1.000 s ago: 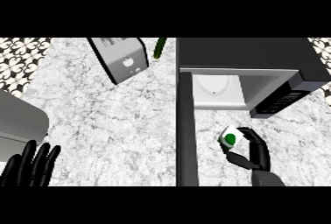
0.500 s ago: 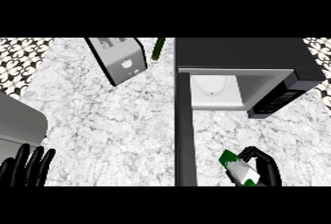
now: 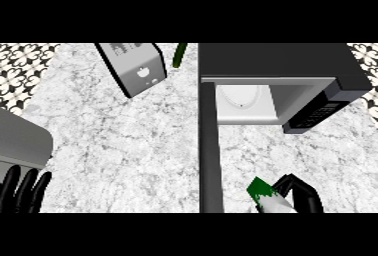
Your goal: Pick up the milk, place it into the microwave and close the microwave
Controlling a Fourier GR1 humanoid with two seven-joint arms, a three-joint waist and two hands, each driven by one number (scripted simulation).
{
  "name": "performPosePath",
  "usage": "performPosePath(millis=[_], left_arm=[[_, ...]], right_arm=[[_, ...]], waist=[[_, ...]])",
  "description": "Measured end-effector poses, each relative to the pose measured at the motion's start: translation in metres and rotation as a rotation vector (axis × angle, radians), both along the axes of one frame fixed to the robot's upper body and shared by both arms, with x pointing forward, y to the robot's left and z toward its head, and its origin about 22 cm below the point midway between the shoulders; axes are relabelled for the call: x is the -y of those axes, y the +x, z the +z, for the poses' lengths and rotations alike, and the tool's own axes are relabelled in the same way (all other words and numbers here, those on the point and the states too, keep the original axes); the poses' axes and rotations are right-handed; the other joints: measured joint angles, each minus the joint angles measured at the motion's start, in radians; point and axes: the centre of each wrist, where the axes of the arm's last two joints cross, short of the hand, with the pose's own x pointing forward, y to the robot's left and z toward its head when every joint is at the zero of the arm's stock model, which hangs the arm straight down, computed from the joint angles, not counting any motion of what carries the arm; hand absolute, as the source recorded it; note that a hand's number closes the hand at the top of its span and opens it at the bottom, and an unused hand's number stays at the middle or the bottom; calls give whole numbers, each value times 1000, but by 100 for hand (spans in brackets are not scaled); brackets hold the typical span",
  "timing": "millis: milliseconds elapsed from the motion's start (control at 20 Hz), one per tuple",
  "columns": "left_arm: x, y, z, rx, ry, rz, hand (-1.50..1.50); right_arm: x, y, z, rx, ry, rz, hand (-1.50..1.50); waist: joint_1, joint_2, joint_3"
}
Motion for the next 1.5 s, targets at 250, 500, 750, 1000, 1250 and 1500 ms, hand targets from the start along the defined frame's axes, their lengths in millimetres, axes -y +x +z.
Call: performPosePath(millis=[250, 500, 750, 1000, 1250, 1500], left_arm=[[-10, -1, -7, -5, -6, 7, -150], [-16, -1, -10, -8, 0, 5, -150], [-23, 2, -14, -11, 7, 2, -150], [-25, 5, -13, -12, 6, -6, -150], [-29, 10, -19, -14, 2, -13, -150], [-26, 10, -16, -9, 9, -26, -150]], right_arm=[[-22, 23, 32, 48, -34, -7, 150], [-45, 59, 61, 54, -109, -25, 150], [-55, 103, 84, 13, -202, -99, 150], [-46, 149, 96, -33, -278, -164, 150], [-34, 190, 108, -65, -350, -214, 150], [-28, 215, 116, -85, -403, -306, 150]], waist=[[5, 1, 1], [9, 3, 1], [15, 5, 2], [20, 7, 2], [30, 11, 3], [47, 16, 4]])
